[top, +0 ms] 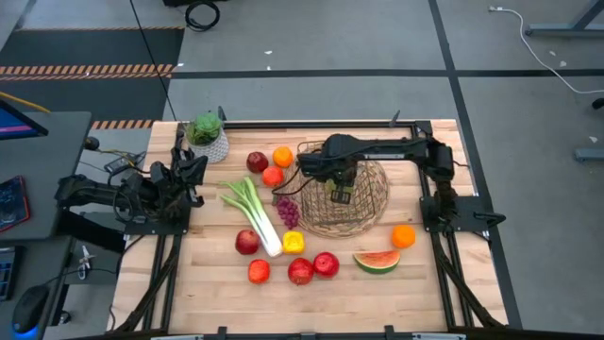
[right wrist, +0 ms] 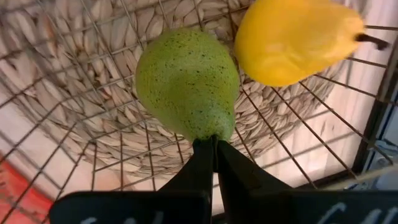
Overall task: Build produce basket
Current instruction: Put the green pear into the wire basket
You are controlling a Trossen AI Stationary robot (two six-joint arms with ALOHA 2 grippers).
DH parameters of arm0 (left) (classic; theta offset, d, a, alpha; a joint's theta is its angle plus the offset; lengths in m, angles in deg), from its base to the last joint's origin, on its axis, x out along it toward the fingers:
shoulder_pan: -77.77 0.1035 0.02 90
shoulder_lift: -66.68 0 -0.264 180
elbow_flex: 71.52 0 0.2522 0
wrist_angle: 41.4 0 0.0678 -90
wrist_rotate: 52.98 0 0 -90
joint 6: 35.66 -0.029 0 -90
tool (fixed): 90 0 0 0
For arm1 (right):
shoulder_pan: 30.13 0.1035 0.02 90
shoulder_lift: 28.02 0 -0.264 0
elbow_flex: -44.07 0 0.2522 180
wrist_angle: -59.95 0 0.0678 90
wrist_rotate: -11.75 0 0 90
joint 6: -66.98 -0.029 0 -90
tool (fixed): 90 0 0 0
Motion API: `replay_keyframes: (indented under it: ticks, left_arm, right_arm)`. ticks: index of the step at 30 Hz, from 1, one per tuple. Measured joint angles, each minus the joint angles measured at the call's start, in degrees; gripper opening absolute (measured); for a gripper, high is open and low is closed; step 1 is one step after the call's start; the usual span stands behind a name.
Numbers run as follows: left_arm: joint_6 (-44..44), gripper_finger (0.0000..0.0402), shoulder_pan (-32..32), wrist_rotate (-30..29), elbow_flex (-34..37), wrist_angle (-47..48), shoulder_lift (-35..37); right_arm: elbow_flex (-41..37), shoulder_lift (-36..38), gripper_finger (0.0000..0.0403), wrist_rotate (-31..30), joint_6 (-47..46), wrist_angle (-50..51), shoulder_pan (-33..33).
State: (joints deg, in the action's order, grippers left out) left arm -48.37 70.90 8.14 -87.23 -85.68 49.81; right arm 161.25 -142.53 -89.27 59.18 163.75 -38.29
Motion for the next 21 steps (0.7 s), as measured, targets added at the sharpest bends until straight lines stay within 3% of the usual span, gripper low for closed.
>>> replay_keyframes:
  ticks: [13,21]
  left_arm:
    - [0.0,0.0023,0.0,0.0,0.0,-0.2,0.0]
    - [-0.5,0.0018,0.0,0.0,0.0,-0.2,0.0]
  right_arm:
    - [0.0,-2.2,0.0046,-4.8,2.0,-0.2,-4.2]
    - [0.0,-2.1,0.0114,-5.2,2.3,-0.2,-3.8]
